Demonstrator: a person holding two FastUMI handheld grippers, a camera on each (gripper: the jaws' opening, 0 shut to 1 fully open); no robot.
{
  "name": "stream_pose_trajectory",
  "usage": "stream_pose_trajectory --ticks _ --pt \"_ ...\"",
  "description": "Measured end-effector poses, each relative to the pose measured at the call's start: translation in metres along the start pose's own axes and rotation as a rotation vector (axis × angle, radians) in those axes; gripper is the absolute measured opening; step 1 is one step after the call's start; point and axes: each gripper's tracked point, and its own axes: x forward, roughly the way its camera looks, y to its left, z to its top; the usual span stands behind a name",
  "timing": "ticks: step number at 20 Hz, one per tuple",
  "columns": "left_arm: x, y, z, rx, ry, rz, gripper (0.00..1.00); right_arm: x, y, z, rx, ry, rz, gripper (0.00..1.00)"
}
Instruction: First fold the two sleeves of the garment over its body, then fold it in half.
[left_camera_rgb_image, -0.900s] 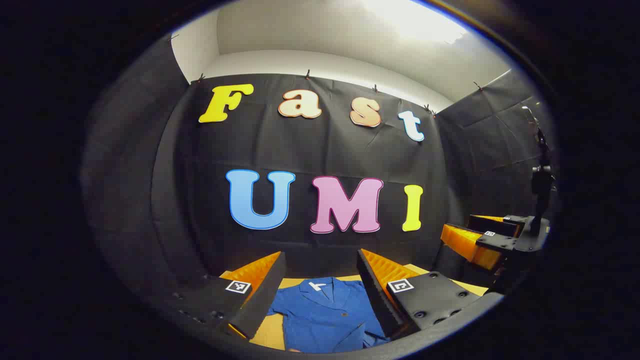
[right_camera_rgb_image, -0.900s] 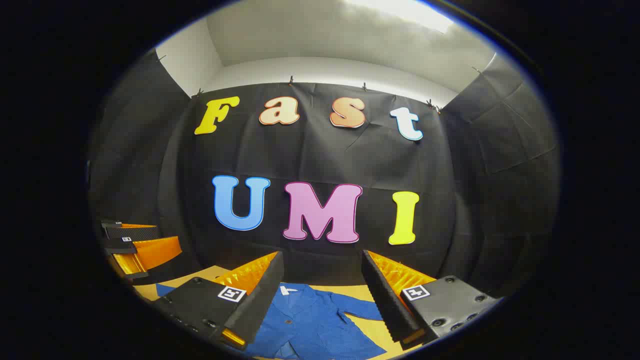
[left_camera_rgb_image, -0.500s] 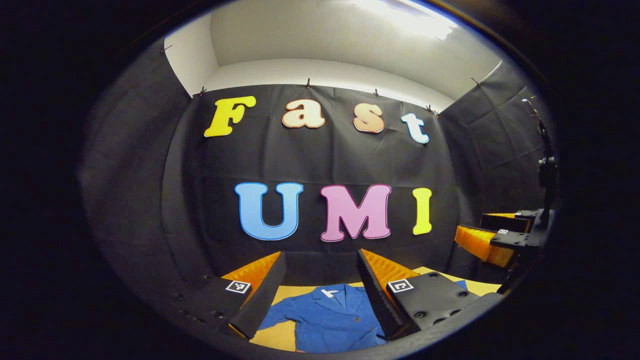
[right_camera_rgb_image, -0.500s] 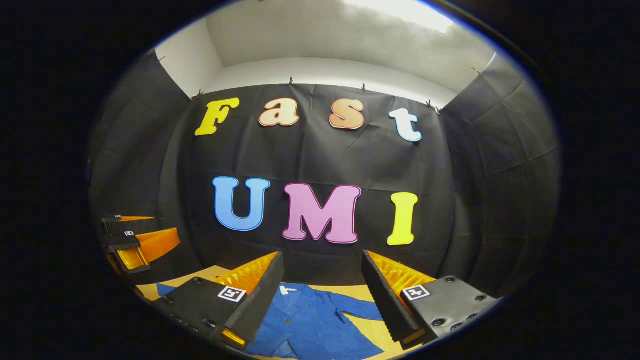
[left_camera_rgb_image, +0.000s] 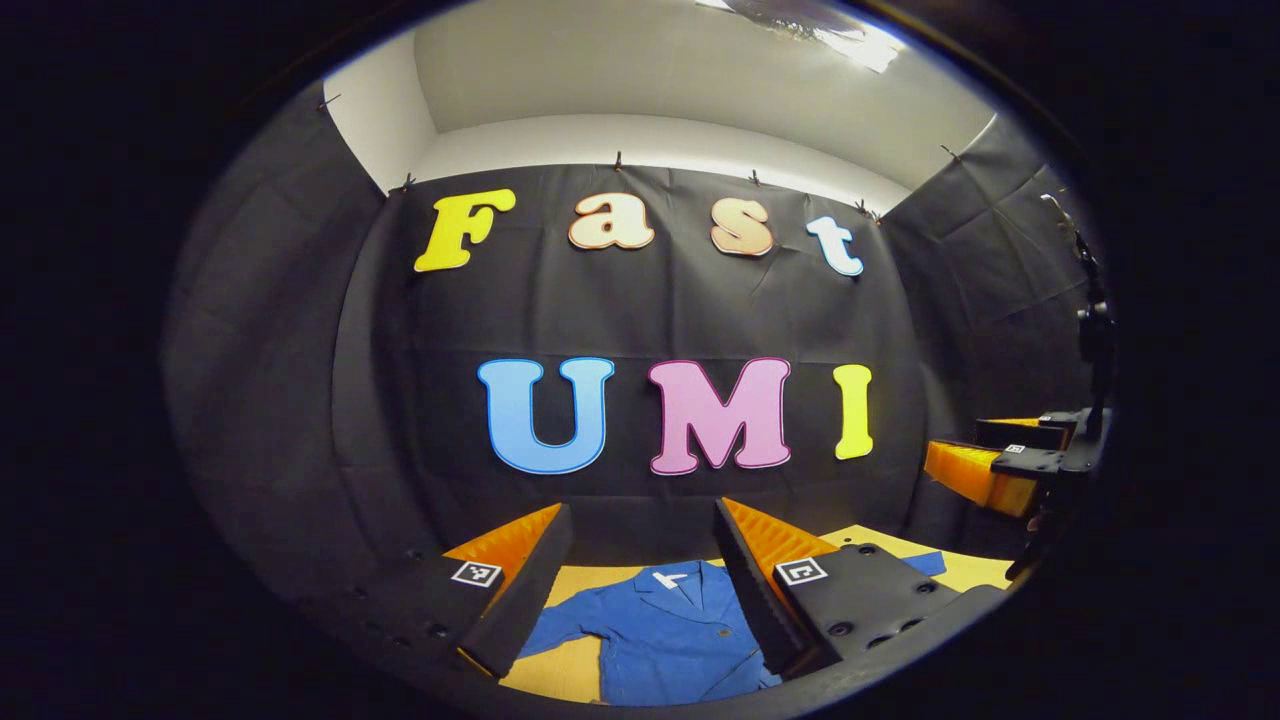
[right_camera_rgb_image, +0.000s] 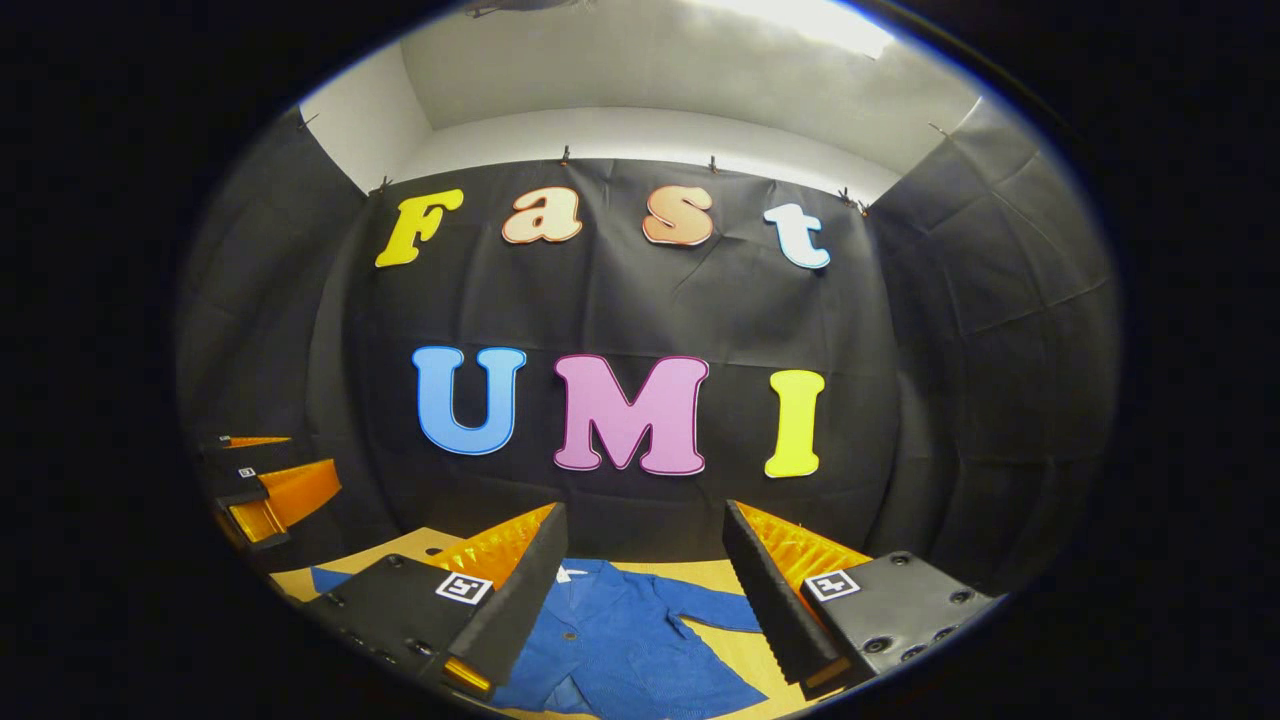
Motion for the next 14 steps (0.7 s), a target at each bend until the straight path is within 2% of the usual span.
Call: stream_pose_trajectory --ticks 1,4,5,6,14 --pt "0.001 0.002 -0.002 -0.007 0.004 0.008 0.82 0.001 0.001 0.0 -0.002 0.0 0.004 0.92" --pt "0.006 0.01 -0.001 -0.025 -0.004 0.043 0.82 0.002 0.003 -0.004 0.007 0.01 0.017 0.92" --pt "0.007 0.009 -0.005 -0.03 0.003 0.05 0.82 0.003 0.004 -0.006 0.007 0.016 0.021 0.97" --pt "0.006 0.01 -0.007 -0.033 0.008 0.059 0.82 0.003 0.004 -0.009 0.003 0.024 0.026 0.92" --pt "0.001 0.01 -0.015 -0.028 0.03 0.055 0.82 0.014 0.001 -0.021 0.007 0.06 0.025 0.92"
